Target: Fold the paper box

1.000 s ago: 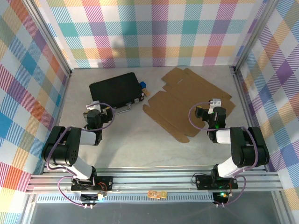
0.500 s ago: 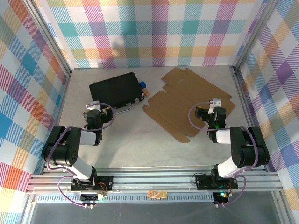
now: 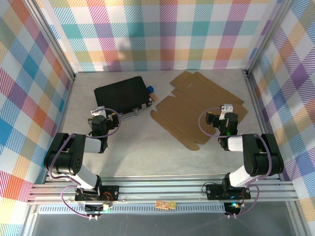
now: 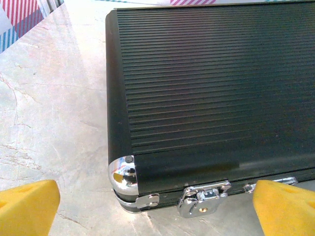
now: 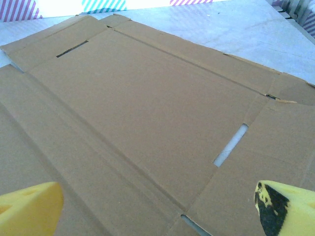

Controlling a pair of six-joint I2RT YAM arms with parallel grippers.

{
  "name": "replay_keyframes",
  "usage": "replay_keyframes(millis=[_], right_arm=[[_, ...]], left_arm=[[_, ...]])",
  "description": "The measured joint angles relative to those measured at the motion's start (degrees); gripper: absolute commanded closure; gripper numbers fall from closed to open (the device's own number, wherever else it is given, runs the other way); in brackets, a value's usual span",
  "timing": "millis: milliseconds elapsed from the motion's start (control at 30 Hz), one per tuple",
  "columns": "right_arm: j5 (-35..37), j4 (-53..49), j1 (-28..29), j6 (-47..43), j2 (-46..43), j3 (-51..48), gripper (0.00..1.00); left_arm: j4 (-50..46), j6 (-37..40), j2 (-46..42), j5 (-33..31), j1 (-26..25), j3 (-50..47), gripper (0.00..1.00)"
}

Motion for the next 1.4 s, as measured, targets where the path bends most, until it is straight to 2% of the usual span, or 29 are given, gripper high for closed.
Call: replay_keyframes(millis=[133,233,400,533,600,667,700,767,833,900,967,1033,1100,1200,1267,1400], right_arm=[[1.07,1.18,0.48,-0.02,-0.7,-1.07,0.01],[2.82,0.9,2.08,-0.28,-3.23,-2.54,0.01],[7.3,-6.4,3.3,-0.22,-15.5,-1.31,0.01],[10.93,-14.84,4.61,-0.85,-23.87,6.73,0.01],[12.63,-19.04,6.56,-1.51,-26.38,13.18,0.01],[14.71,-26.58,8.46,0.33,-27.52,23.06,0.01],[15.52,-31.1,8.96,2.21,-27.41,28.0,0.01],[16.57,-47.15,8.41,10.45,-25.24,44.37,0.01],[17.38,-58.1,7.02,17.35,-22.97,56.89,0.01],[14.78,-67.8,5.27,21.79,-21.16,65.13,0.0],[12.46,-77.22,4.22,25.64,-19.45,69.48,0.12],[8.92,-83.89,4.11,28.5,-17.64,69.61,0.24],[3.08,-88.76,4.11,30.23,-15.04,65.7,0.37],[-6.97,-92.17,4.04,31.87,-9.14,57.13,0.52],[-12.72,-93.13,4.07,32.59,-4.39,52.33,0.57],[-20.22,-93.9,4.07,33.09,3.89,48.96,0.57]], left_arm=[[4.09,0.17,-0.17,-2.29,-0.83,-3.1,0.0],[5.53,2.08,-1.79,-5.95,-4.28,-5.7,0.0],[3.02,5.27,-12.11,-12.98,-10.27,-5.64,0.0],[0.22,8.22,-18.69,-17.81,-12.7,0.24,0.0],[-4.24,7.76,-19.45,-20.96,-14.38,7.13,0.0],[-21.51,-1.46,-19.3,-24.57,-15.37,21.24,0.0],[-31.01,-6.51,-18.86,-24.3,-15.21,29.09,0.0],[-44.39,-16.5,-17.05,-18.82,-12.94,44.17,0.01],[-51.71,-23.08,-15.3,-12.76,-10.56,53.18,0.11],[-57.92,-29.29,-12.52,-6.78,-9.66,58.42,0.24],[-63.36,-34.07,-9.44,-0.57,-11.28,60.61,0.35],[-67.8,-38.05,-4.96,5.2,-14.4,60.72,0.42],[-71.12,-41.88,-0.42,10.01,-18.62,58.16,0.45],[-74.31,-47.1,3.8,14.99,-25.73,51.87,0.46],[-74.29,-50.86,5.31,17.88,-29.42,48.22,0.46],[-71.1,-57.29,8.74,22.8,-33.99,45.33,0.46]])
